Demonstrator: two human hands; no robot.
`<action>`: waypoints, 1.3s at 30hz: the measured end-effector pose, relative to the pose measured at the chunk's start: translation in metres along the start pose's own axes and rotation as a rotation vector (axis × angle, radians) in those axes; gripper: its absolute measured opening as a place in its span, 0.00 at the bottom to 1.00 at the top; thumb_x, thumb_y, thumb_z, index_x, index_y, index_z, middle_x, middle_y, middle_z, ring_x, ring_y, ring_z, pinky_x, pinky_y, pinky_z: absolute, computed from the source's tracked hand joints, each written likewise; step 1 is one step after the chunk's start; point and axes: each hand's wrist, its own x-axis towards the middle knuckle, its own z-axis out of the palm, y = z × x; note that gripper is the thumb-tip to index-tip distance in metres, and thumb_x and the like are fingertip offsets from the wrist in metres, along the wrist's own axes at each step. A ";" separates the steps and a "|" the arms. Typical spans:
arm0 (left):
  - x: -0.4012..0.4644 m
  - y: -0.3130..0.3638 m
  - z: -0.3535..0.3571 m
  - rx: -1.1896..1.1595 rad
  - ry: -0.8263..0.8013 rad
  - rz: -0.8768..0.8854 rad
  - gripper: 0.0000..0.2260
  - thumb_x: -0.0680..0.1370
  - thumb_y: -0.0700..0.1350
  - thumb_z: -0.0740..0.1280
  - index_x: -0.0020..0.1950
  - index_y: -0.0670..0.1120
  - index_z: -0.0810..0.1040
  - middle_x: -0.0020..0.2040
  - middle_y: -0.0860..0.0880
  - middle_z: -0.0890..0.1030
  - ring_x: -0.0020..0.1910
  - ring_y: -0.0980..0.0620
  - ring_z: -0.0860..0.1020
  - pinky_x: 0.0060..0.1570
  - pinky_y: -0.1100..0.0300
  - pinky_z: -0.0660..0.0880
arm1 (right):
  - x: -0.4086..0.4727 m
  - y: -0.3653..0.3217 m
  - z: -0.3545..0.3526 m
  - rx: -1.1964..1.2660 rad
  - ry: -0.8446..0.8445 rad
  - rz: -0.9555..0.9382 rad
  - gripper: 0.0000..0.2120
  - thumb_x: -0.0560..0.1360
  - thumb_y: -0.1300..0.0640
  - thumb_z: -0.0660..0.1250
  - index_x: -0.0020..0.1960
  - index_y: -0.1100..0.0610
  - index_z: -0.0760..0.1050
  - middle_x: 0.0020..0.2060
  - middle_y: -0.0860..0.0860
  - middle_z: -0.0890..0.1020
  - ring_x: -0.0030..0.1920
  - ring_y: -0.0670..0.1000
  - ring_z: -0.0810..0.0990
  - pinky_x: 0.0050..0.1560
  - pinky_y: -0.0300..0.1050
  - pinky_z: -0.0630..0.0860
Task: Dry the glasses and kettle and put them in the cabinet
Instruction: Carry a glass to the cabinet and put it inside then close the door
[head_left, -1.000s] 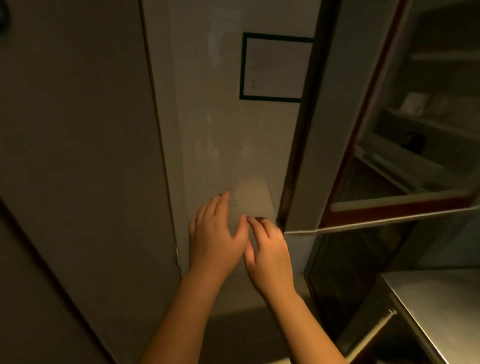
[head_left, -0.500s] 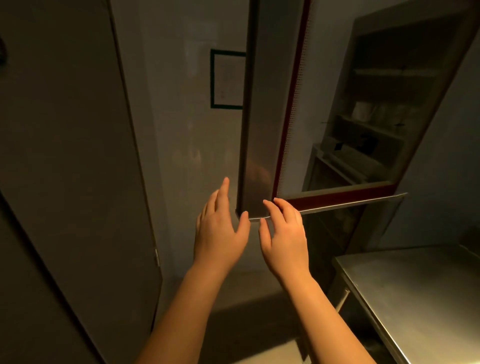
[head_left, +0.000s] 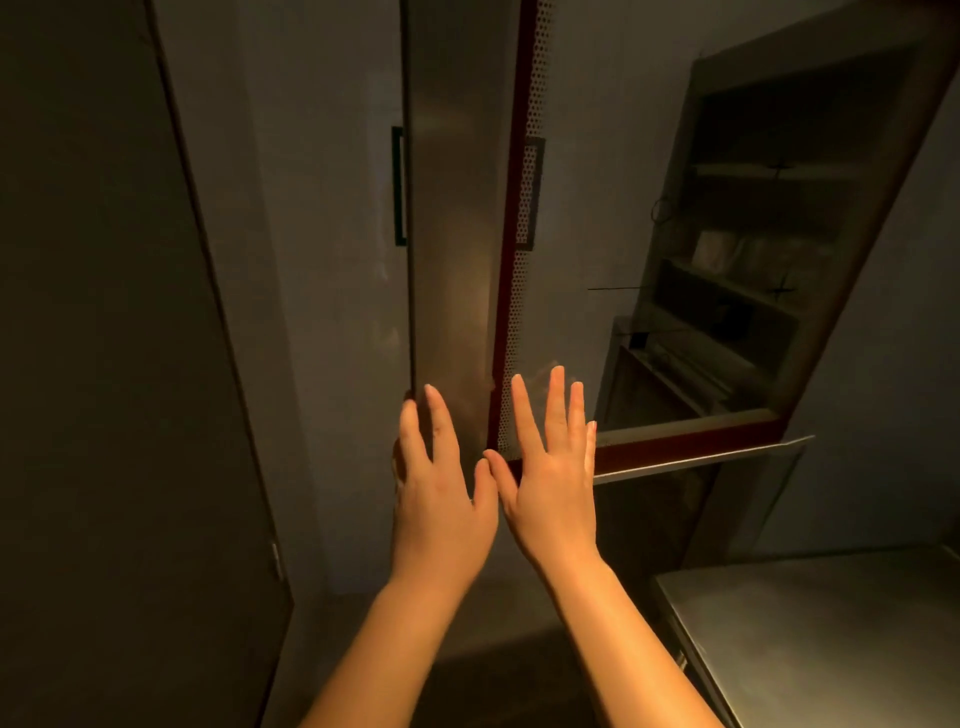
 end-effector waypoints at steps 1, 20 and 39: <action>0.004 -0.001 0.004 0.008 0.019 -0.013 0.38 0.80 0.52 0.60 0.76 0.54 0.33 0.77 0.54 0.39 0.76 0.48 0.57 0.68 0.55 0.65 | 0.002 0.003 0.005 -0.004 -0.008 -0.010 0.37 0.77 0.47 0.64 0.78 0.46 0.46 0.78 0.52 0.43 0.77 0.56 0.39 0.73 0.63 0.47; 0.165 -0.085 0.084 0.094 -0.029 -0.012 0.49 0.75 0.52 0.70 0.72 0.56 0.28 0.76 0.42 0.47 0.75 0.42 0.56 0.70 0.51 0.64 | 0.101 0.033 0.125 -0.218 0.054 -0.001 0.45 0.71 0.59 0.72 0.78 0.46 0.48 0.78 0.53 0.45 0.77 0.58 0.43 0.70 0.73 0.46; 0.390 -0.113 0.254 -0.206 -0.308 0.195 0.49 0.75 0.45 0.71 0.71 0.58 0.28 0.78 0.45 0.47 0.75 0.45 0.58 0.69 0.51 0.65 | 0.246 0.140 0.245 -0.551 0.055 0.272 0.45 0.68 0.63 0.70 0.78 0.47 0.51 0.77 0.51 0.44 0.77 0.56 0.41 0.72 0.67 0.44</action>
